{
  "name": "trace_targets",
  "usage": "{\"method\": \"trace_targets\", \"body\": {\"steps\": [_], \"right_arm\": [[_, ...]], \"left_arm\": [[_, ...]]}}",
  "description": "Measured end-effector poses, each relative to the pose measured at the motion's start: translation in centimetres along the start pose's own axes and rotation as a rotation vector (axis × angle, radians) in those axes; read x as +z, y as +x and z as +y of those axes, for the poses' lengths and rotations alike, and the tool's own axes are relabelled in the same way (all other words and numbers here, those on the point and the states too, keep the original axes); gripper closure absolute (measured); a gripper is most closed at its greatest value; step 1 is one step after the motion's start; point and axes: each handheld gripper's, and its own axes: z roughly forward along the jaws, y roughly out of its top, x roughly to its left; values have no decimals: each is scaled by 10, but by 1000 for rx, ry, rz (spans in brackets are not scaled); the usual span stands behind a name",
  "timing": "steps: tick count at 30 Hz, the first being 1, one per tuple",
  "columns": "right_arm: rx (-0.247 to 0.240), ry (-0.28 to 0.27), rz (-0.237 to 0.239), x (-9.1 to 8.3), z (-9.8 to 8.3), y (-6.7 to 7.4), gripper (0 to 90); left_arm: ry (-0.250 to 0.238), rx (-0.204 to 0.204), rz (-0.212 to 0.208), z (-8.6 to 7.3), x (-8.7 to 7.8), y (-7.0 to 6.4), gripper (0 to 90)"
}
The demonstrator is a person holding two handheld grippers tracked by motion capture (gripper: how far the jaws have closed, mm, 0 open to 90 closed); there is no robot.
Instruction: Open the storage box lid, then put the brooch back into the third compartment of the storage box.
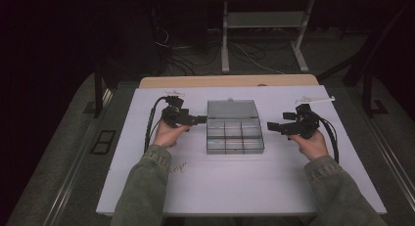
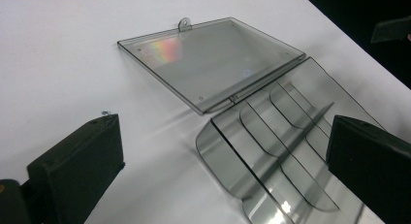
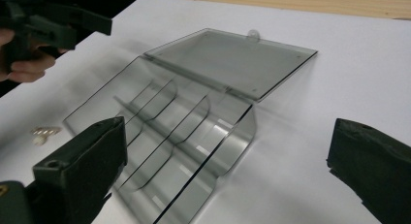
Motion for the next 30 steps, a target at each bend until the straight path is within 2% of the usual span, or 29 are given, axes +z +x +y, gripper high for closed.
{"method": "trace_targets", "body": {"steps": [6, 14, 20, 30], "right_arm": [[-25, -14, 33, -14, -14, 16, 3], [-41, -17, 63, -20, -33, 30, 3], [-37, -12, 79, -25, -42, 35, 3], [-42, -4, 78, -34, -53, 38, 3]], "left_arm": [[-3, 16, 7, -7, -14, -4, 0], [7, 40, -2, -18, -30, -12, 0], [19, 64, -7, -24, -41, -18, 0], [57, 105, -17, -38, -55, -27, 0]]}}
